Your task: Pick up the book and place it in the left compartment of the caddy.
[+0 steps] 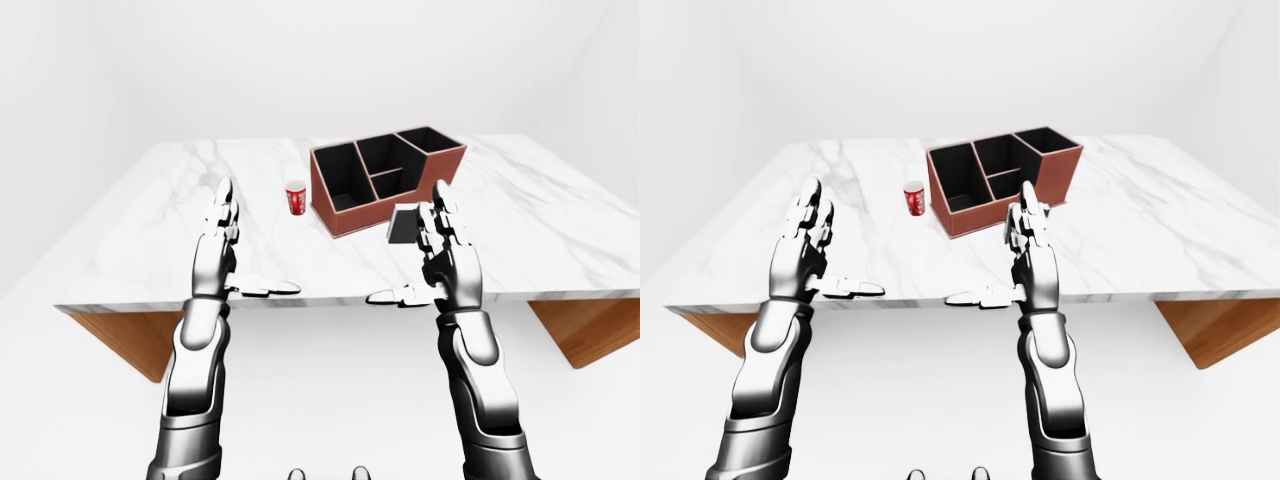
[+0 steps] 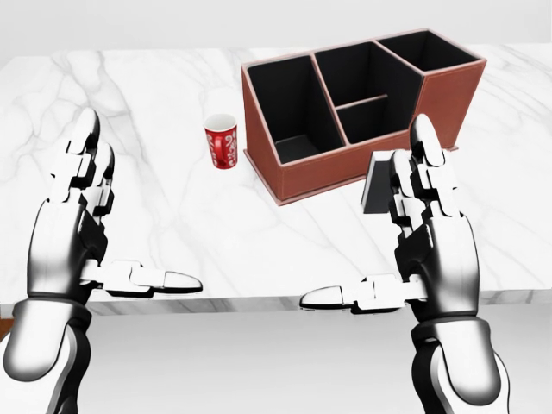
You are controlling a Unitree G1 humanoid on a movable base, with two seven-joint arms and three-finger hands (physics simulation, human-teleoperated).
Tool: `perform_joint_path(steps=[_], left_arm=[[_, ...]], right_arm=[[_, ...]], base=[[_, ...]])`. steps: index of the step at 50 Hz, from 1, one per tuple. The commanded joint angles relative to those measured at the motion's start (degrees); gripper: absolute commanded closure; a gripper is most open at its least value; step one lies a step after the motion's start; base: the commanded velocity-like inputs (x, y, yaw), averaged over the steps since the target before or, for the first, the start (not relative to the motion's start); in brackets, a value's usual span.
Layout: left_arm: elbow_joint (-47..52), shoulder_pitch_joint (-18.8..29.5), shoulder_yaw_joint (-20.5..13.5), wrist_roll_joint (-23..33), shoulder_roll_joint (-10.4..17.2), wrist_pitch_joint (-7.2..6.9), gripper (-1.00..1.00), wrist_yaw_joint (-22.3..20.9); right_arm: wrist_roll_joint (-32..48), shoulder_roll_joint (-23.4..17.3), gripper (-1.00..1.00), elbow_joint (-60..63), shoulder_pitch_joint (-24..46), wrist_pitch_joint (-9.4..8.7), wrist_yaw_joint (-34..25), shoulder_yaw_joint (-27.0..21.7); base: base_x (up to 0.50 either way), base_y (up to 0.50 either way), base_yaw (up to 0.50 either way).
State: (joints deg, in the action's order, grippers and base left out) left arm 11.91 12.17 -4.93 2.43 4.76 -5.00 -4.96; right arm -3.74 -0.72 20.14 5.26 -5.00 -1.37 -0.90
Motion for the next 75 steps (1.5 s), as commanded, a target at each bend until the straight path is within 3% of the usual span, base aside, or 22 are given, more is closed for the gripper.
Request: perform_joint_path(steps=[1, 75], left_arm=[[0.9, -0.8, 0.4, 0.2, -0.3, 0.00, -1.00, -0.1], [-0.1, -2.0, 0.6, 0.4, -0.8, 0.00, -1.00, 0.0]], right_arm=[[-0.2, 0.0, -1.00, 0.7, -0.4, 0.00, -0.1, 0.1], [1.4, 0.4, -1.00, -0.4, -1.7, 0.00, -0.6, 1.5]], base=[[0.34, 0.00, 0.00], [0.32, -0.08, 0.00]])
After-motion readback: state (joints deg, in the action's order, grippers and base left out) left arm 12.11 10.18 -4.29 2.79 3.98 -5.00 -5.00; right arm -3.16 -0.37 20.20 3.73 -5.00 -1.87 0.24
